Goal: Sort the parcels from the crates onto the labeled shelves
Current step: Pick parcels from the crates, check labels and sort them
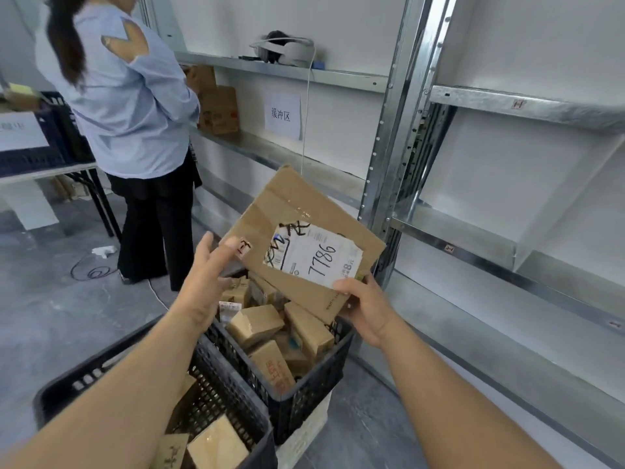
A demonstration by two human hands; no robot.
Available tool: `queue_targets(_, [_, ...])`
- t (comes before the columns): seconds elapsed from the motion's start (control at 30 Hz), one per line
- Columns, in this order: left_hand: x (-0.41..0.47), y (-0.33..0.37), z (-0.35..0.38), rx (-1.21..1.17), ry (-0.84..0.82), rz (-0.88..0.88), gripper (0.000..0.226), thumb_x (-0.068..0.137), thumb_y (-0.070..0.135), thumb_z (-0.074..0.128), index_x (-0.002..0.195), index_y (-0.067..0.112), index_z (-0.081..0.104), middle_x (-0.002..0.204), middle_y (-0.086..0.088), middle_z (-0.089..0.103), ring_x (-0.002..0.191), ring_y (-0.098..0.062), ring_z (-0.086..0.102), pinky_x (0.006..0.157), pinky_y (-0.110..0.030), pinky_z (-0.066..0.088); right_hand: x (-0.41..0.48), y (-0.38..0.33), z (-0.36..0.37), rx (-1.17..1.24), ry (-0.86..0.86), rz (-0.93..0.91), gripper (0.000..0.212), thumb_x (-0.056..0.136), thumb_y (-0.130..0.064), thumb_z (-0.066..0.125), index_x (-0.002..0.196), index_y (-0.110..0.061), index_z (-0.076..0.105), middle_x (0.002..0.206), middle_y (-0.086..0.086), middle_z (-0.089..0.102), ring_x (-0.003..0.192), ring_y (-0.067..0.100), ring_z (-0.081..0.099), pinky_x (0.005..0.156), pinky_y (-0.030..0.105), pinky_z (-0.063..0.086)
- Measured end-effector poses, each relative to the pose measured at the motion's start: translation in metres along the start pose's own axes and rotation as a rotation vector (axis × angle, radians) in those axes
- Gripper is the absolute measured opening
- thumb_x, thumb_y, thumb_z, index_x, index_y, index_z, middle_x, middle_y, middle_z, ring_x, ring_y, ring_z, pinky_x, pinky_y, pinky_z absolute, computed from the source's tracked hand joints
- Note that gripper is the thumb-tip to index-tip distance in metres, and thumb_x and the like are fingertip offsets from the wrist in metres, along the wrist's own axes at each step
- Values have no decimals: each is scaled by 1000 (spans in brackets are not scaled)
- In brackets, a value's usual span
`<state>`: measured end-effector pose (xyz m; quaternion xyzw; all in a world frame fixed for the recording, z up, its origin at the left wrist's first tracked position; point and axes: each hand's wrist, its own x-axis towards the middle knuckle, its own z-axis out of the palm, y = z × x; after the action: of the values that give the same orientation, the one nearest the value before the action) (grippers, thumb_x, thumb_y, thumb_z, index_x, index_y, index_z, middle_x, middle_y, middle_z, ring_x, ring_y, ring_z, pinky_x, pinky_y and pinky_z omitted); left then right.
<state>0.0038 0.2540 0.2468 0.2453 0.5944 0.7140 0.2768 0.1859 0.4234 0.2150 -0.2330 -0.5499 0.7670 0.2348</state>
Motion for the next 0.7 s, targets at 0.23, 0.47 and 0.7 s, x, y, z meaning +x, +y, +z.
queue_targets(0.23, [-23,-24,77,-10,-291,-52,99,55,53,81,141,43,33,126,5,63,117,-19,58,106,-49,39,-6,-18,-3,130,55,-93,74,66,-17,72,136,-19,46,120,12,66,98,25,63,76,41,57])
queue_targets(0.47, [-11,-15,122,-166,-217,-4,66,73,30,66,135,35,46,113,5,67,109,-19,61,81,-42,54,-38,-49,-60,-77,98,-83,87,65,-22,78,141,-27,37,136,15,52,118,28,58,101,51,47])
queue_targets(0.7, [-6,-6,164,-82,-318,17,47,69,31,58,116,35,58,111,3,68,107,-24,57,75,-39,47,-92,-91,-130,-423,204,-222,100,64,-32,80,146,-47,25,151,1,34,133,18,43,102,35,41])
